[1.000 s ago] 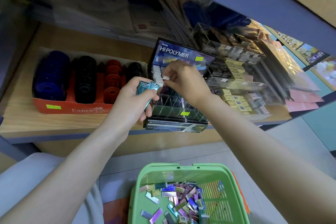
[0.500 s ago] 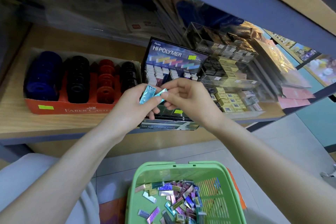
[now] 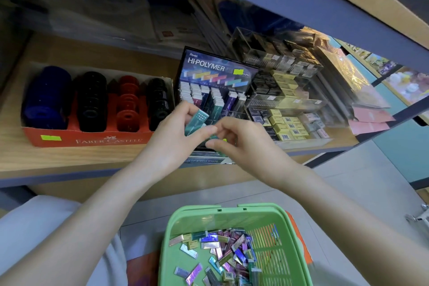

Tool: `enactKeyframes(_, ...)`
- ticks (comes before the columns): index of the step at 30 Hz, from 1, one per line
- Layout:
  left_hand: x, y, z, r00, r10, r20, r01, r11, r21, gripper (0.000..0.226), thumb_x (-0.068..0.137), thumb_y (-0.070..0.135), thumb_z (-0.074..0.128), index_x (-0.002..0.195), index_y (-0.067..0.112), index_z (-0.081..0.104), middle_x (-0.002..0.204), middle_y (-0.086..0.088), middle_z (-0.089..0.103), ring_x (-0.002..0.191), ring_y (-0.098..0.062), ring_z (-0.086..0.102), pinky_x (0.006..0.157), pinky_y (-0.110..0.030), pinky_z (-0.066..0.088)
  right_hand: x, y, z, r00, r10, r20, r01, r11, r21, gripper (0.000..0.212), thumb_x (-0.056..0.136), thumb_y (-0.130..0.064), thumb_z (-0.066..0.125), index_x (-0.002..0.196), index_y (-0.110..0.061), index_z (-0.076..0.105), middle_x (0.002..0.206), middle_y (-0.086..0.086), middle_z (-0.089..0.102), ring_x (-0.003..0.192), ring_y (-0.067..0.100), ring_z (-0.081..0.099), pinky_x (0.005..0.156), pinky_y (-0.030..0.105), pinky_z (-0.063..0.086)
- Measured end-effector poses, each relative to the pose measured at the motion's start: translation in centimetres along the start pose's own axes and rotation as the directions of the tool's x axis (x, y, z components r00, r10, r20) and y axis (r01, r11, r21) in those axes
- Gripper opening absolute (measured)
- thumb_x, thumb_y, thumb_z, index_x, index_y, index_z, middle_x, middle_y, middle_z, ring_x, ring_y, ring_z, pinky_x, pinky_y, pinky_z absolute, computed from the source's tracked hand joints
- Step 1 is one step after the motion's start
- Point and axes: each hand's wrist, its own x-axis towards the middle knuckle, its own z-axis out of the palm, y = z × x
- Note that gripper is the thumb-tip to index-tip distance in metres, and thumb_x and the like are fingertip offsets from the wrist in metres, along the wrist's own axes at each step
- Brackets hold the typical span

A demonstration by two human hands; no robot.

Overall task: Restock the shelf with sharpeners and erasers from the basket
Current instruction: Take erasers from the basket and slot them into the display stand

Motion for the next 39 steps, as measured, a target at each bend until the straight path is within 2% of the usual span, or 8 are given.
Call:
enactKeyframes(3,0.2,-0.1,-0.2,0.997,-0.068,-0.034,0.063,0.989,-0.134,0.014,0.093,0.03,0.055,0.095,0.025,0.042,0.087,0.006,0.059,0.052,0.001,0.046,0.053,-0.021,0.033,0.9,1.0,-1.5,0.993,0.058,-0.101,-0.053,0.997,0.053,0.021,0.089,-0.019,0.064,0.076,-0.026,0.048,0.068,-0.009,0.055,0.055,0.001,0.053,0.055,0.011,0.043)
enactKeyframes(8,0.5,0.3,-0.6,0.983,-0.179,-0.049,0.155,0.936,-0.316,0.014,0.095,0.001,0.039,0.089,0.013,0.039,0.088,-0.016,0.052,0.048,-0.011,0.033,0.038,-0.017,0.025,2.9,3.4,-2.7,0.94,0.18,-0.291,-0.105,0.961,0.254,0.021,0.094,-0.013,0.056,0.088,-0.028,0.042,0.08,0.002,0.068,0.071,0.013,0.07,0.073,0.038,0.059)
enactKeyframes(13,0.3,0.2,-0.7,0.991,-0.116,-0.064,0.098,0.969,-0.226,0.01,0.095,0.006,0.045,0.091,0.015,0.045,0.089,-0.006,0.059,0.047,-0.007,0.043,0.043,-0.017,0.036,4.5,5.1,-1.0,0.956,0.139,-0.26,-0.116,0.988,0.101,0.008,0.093,-0.017,0.059,0.09,-0.018,0.052,0.082,0.003,0.066,0.075,0.017,0.068,0.074,0.041,0.056)
enactKeyframes(19,0.3,-0.1,-1.1,0.996,-0.049,-0.079,0.037,0.988,-0.15,0.009,0.095,0.013,0.054,0.102,0.017,0.057,0.089,0.004,0.054,0.044,-0.001,0.049,0.047,-0.019,0.045,5.8,5.5,-0.8,0.964,0.025,-0.265,-0.044,0.997,-0.066,0.021,0.082,-0.012,0.072,0.088,-0.019,0.053,0.075,-0.013,0.054,0.062,-0.001,0.051,0.06,0.009,0.039)
enactKeyframes(24,0.4,-0.3,-1.2,0.996,-0.049,-0.071,0.039,0.99,-0.132,0.024,0.091,0.007,0.055,0.09,0.031,0.058,0.091,0.007,0.056,0.063,-0.005,0.051,0.057,-0.017,0.042,6.0,5.7,0.2,0.961,-0.131,-0.244,0.061,0.959,-0.275,0.02,0.077,-0.011,0.076,0.09,-0.008,0.062,0.088,-0.005,0.05,0.07,0.015,0.056,0.069,0.037,0.052)
enactKeyframes(29,0.1,0.0,-1.3,1.0,-0.011,-0.019,0.011,1.0,-0.02,0.037,0.091,0.006,0.055,0.093,0.043,0.055,0.1,0.011,0.057,0.085,-0.006,0.054,0.082,-0.028,0.047,5.6,5.5,0.2,0.952,-0.083,-0.294,0.016,0.974,-0.225,0.024,0.081,-0.003,0.07,0.102,-0.006,0.058,0.093,-0.003,0.051,0.077,0.017,0.057,0.074,0.043,0.052)
enactKeyframes(34,0.1,-0.1,-1.0,0.996,-0.001,-0.092,0.002,1.0,0.014,0.028,0.082,0.014,0.071,0.09,0.033,0.051,0.094,0.012,0.062,0.093,-0.006,0.061,0.09,-0.035,0.05,2.7,3.4,-0.4,0.945,-0.165,-0.284,0.162,0.986,-0.034,0.029,0.083,0.007,0.053,0.104,-0.01,0.061,0.099,-0.007,0.054,0.085,0.008,0.056,0.076,0.024,0.05)
enactKeyframes(39,0.0,0.1,-0.2,0.996,0.002,-0.09,-0.004,1.0,-0.024,0.031,0.076,0.011,0.077,0.085,0.028,0.052,0.085,0.005,0.066,0.074,-0.011,0.066,0.076,-0.032,0.056,-0.4,2.3,0.6,0.969,-0.179,-0.168,0.183,0.983,0.007,0.021,0.086,-0.006,0.062,0.105,-0.014,0.063,0.092,-0.013,0.058,0.085,0.0,0.055,0.077,0.013,0.046)
